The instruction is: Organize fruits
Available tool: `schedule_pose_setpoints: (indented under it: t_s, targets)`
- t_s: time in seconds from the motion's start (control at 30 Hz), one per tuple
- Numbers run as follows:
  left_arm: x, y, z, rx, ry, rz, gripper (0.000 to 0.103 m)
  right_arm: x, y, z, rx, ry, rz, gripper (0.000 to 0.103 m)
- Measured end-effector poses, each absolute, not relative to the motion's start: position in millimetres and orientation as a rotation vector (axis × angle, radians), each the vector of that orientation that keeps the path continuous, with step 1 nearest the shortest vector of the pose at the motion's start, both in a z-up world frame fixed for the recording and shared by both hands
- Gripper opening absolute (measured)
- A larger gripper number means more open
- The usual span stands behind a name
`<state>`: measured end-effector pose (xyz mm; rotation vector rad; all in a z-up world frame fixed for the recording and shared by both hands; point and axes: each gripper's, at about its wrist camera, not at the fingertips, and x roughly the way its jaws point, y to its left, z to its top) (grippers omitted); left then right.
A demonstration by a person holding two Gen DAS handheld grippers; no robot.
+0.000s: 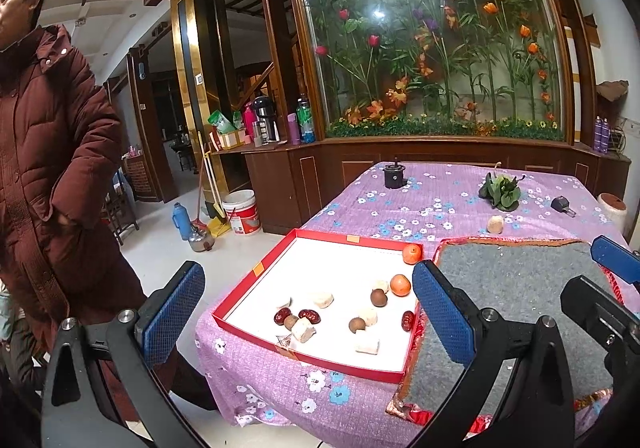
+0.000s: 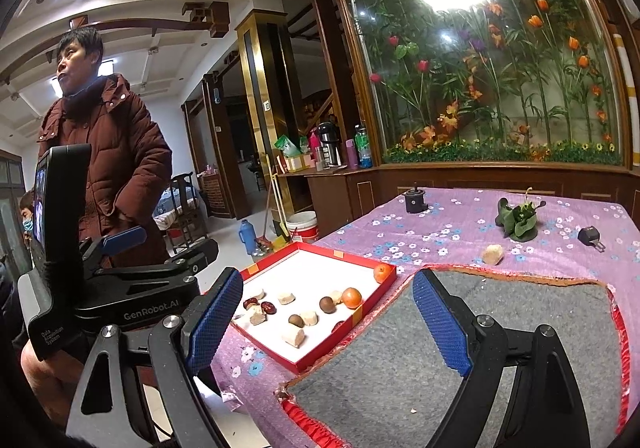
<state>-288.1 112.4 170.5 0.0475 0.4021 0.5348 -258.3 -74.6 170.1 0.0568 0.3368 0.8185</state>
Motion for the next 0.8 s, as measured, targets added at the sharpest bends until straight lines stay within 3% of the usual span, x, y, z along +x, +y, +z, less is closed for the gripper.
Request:
schedule_pose_setpoints:
  t_s: [0.8]
  targets:
    - [-296, 114, 176, 0.041, 0.371, 0.540, 0.103, -269, -72, 175, 0.039, 0.297, 0.826, 0.088]
